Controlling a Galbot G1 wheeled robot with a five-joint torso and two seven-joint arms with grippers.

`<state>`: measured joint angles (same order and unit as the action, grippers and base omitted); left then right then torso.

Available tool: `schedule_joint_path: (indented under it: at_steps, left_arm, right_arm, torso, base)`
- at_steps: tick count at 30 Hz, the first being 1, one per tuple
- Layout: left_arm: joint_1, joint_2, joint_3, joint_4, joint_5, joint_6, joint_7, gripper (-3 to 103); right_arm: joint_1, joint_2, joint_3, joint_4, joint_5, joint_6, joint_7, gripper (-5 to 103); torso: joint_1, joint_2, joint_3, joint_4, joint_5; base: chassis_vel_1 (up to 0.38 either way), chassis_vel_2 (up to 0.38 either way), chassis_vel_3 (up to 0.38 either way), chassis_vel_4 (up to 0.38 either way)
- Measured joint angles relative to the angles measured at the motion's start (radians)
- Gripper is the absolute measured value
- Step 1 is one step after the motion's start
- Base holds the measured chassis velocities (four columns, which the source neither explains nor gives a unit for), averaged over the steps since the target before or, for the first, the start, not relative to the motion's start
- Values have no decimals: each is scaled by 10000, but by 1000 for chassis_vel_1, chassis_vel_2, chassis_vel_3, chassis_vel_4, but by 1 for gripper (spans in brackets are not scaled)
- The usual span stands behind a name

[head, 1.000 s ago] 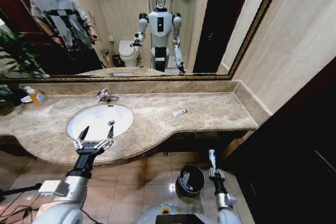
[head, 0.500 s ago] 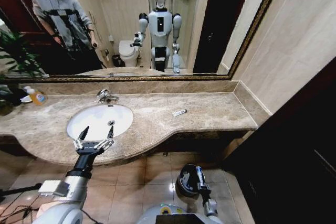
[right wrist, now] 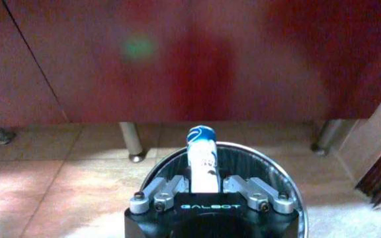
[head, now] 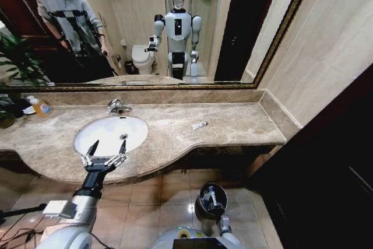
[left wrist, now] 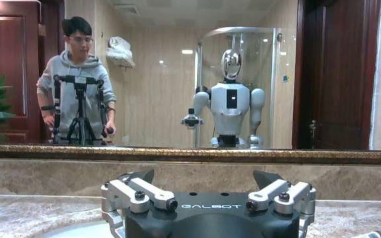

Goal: Pick up the trash from the sink and place it in the trash bin.

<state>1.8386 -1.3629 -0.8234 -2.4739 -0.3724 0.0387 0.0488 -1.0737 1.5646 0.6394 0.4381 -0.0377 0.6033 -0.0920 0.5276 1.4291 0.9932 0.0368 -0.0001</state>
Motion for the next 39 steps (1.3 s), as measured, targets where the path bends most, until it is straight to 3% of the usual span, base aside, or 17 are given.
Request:
schedule_joint_path:
  at_steps: [3, 5, 14, 16, 20, 21, 23, 32, 35, 37, 39]
  left_arm:
    - [0, 0, 0, 0, 0, 0, 0, 100]
    - [0, 0, 0, 0, 0, 0, 0, 100]
    - [0, 0, 0, 0, 0, 0, 0, 100]
    - [0, 0, 0, -1, 0, 0, 0, 100]
    - [0, 0, 1, 0, 0, 0, 0, 100]
    - [0, 0, 1, 0, 0, 0, 0, 100]
    - [0, 0, 1, 0, 0, 0, 0, 100]
    - [0, 0, 1, 0, 0, 0, 0, 100]
    - [0, 0, 0, 0, 0, 0, 0, 100]
    - [0, 1, 0, 0, 0, 0, 0, 100]
    - [0, 0, 0, -1, 0, 0, 0, 100]
  right_arm:
    - [25, -55, -1, 2, 263, -145, -340, 20]
    - [43, -83, -1, 1, 307, -203, -392, 25]
    - [-29, -181, 0, 112, 550, -324, -474, 63]
    - [-67, -191, -9, 160, 611, -324, -489, 63]
    - [-225, -230, -27, 270, 800, -324, -621, 85]
    - [-225, -230, -27, 270, 800, -324, -621, 85]
    - [-301, -232, -31, 321, 876, -324, -650, 95]
    - [-478, -186, -34, 463, 1121, -330, -724, 100]
    - [-820, -121, -82, 1172, 1095, -436, -544, 100]
    - [-1388, -61, -63, 2299, 566, -411, 92, 100]
    - [-1780, -49, 36, 3133, 316, -382, 242, 100]
  torso:
    - [0, 0, 0, 0, 0]
    - [0, 0, 0, 0, 0]
    - [0, 0, 0, 0, 0]
    - [0, 0, -1, 0, 0]
    - [-1, 0, -1, 0, 1]
    - [-1, 0, -1, 0, 1]
    - [0, 0, -1, 0, 1]
    - [0, 0, -1, 0, 2]
    - [0, 0, -1, 1, 3]
    - [0, 0, -1, -1, 2]
    - [-1, 0, -1, 1, 3]
  base:
    - [0, 0, 0, 0]
    - [0, 0, 0, 0]
    - [0, 0, 0, 0]
    - [0, 0, 0, 0]
    - [0, 0, 0, 0]
    - [0, 0, 0, 0]
    - [0, 0, 0, 0]
    - [0, 0, 0, 0]
    - [0, 0, 0, 0]
    - [0, 0, 0, 0]
    - [0, 0, 0, 0]
